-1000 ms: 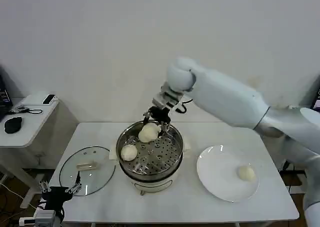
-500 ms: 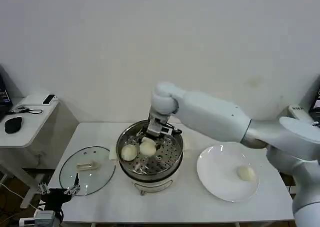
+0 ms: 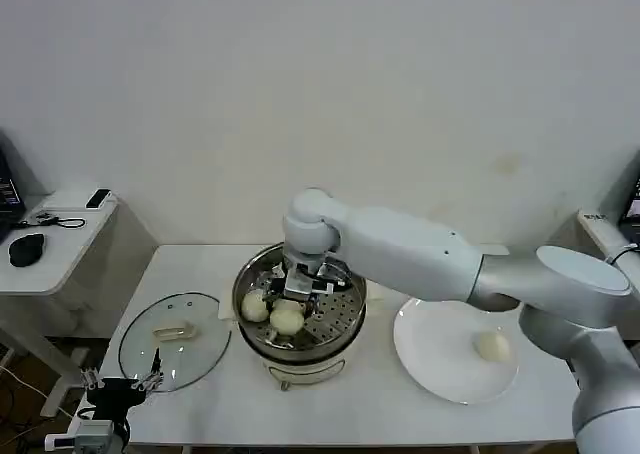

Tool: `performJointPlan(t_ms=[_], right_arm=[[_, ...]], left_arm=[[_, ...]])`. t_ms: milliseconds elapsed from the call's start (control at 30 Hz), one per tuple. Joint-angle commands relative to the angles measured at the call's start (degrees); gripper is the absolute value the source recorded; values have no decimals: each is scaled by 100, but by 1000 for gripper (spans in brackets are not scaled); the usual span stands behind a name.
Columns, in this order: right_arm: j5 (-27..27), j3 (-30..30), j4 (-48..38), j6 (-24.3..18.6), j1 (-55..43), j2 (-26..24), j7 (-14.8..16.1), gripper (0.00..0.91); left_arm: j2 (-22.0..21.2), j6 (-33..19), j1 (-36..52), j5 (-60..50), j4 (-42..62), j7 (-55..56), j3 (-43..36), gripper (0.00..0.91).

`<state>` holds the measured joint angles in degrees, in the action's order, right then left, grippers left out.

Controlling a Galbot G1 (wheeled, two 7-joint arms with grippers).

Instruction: Take steamed baozi put them in steamer then cover it.

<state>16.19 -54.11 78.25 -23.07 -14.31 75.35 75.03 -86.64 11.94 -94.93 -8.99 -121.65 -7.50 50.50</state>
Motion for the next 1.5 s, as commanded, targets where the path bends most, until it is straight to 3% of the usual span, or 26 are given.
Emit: performJointPlan(t_ms=[33,600,633,667,700,1067,1233,1367,1500], right_arm=[[133,-43,149,-76,72,-55,21,736],[-39,-48,437,68,59,-252,94,736],[-38,-44,437,77,60,-245,94,746],[-41,-41,437,82,65,-241,91,877],[-70,-37,436,89,71,-231,80,907],[-78,73,386,172,-3,-287,-126,907],[-123,508,598,288,-255,-790,-198,907],[-341,826,917,616,-539,-1558,-327,907],[-1236,872,821,1296,-785,-2353,-537,907]], left_arm=[[1,0,-8,-13,47,-4,-37,907],[-19,-2,-40,-12,-21,5,-57,907],[-20,-3,-44,-11,-25,8,-58,907],[-25,-1,-45,-9,-29,6,-57,907],[-25,-3,-45,-9,-29,6,-59,907],[-33,-4,-29,-11,-65,-14,-105,907],[-7,-2,4,0,-65,-44,-113,907],[21,-5,107,26,-6,-86,-129,907],[102,6,184,150,-25,-182,-170,907]])
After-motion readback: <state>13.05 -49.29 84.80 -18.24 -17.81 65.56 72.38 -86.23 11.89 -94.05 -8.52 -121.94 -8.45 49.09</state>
